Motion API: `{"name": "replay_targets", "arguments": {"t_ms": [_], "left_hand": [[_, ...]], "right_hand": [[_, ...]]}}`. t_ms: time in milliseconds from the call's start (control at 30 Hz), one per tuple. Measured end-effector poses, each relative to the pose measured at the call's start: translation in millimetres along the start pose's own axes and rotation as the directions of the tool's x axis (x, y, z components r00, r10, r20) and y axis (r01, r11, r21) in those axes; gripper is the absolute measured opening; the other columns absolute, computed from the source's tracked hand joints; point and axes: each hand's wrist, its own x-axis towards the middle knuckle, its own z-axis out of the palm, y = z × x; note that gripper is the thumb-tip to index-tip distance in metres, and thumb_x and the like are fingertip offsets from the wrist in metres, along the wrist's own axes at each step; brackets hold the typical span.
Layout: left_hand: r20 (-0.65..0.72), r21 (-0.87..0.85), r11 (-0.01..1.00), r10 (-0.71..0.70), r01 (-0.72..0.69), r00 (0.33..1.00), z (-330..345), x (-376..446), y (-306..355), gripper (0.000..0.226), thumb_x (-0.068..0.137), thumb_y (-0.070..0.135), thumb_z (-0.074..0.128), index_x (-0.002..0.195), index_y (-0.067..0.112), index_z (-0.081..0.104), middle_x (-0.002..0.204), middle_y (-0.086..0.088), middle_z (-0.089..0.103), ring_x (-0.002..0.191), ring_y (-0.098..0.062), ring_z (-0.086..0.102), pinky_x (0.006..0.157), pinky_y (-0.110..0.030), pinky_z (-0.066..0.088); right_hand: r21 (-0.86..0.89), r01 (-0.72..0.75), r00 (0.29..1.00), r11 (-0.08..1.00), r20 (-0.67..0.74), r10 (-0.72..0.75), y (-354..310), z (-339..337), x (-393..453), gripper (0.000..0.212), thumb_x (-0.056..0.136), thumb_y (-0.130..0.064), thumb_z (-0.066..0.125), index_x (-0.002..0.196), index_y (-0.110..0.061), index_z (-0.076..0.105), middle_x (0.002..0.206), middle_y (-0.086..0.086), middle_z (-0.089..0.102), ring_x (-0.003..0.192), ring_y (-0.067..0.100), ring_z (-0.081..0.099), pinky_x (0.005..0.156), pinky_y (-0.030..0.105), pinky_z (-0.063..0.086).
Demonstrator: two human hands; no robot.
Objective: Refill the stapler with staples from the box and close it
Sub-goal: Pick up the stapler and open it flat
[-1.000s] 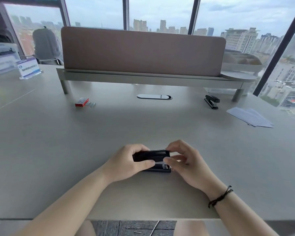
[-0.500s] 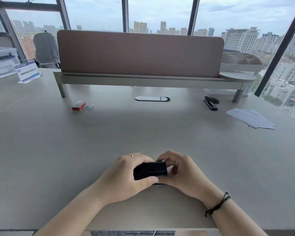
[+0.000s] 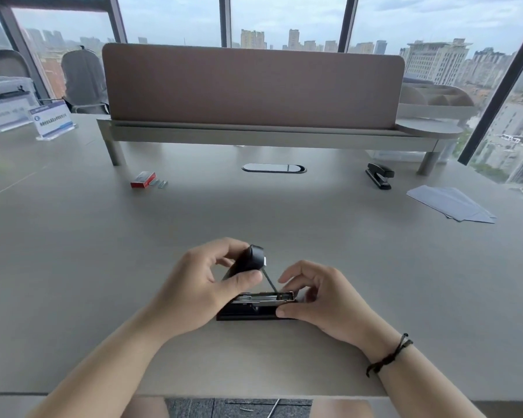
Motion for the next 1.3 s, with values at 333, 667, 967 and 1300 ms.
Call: {"name": "replay_targets", "arguments": {"t_ms": [333, 667, 967, 1300], "left_hand": [[-0.104, -0.257, 0.958, -0.156, 0.125, 0.982, -62.7, -43.6, -52.9, 0.006, 0.085, 0.009, 0.074, 0.090, 0.013, 0.073, 0.085, 0.011, 0.077, 0.084, 0.000, 0.068, 0.080, -0.005, 0.049], [0.111, 0.197, 0.933, -0.327, 0.302, 0.939, -85.5, -60.4, -74.4, 0.049, 0.060, 0.064, 0.080, 0.101, 0.040, 0.067, 0.119, 0.024, 0.069, 0.109, 0.001, 0.067, 0.100, -0.026, 0.048], [0.095, 0.234, 0.926, -0.324, 0.295, 0.941, -84.7, -59.0, -76.0, 0.035, 0.072, 0.037, 0.086, 0.100, 0.043, 0.066, 0.120, 0.033, 0.065, 0.110, 0.006, 0.064, 0.104, -0.027, 0.047], [-0.093, 0.066, 0.941, -0.326, 0.332, 0.941, -96.4, 5.6, -64.8, 0.008, 0.085, 0.031, 0.077, 0.090, 0.024, 0.076, 0.093, 0.006, 0.079, 0.087, -0.011, 0.074, 0.085, -0.028, 0.054]], "right_hand": [[-0.033, 0.007, 1.000, 0.999, -0.008, -0.007, 4.7, 0.7, 1.3, 0.032, 0.065, -0.030, 0.090, 0.089, -0.036, 0.071, 0.091, -0.007, 0.078, 0.049, -0.001, 0.049, 0.057, 0.014, 0.044], [-0.031, 0.011, 1.000, 0.999, -0.017, -0.011, 4.5, 1.6, 0.9, 0.031, 0.064, -0.026, 0.091, 0.086, -0.036, 0.071, 0.091, -0.006, 0.078, 0.049, -0.002, 0.051, 0.057, 0.011, 0.043], [-0.029, 0.020, 1.000, 0.999, -0.019, -0.021, 6.6, 1.6, 1.9, 0.036, 0.063, -0.026, 0.092, 0.089, -0.039, 0.071, 0.093, -0.006, 0.078, 0.051, 0.001, 0.050, 0.058, 0.015, 0.046], [0.126, 0.000, 0.998, 0.992, -0.060, 0.008, -7.6, 3.2, 40.2, 0.009, 0.080, -0.024, 0.082, 0.083, -0.029, 0.076, 0.078, -0.007, 0.074, 0.063, 0.009, 0.061, 0.061, 0.028, 0.049]]}}
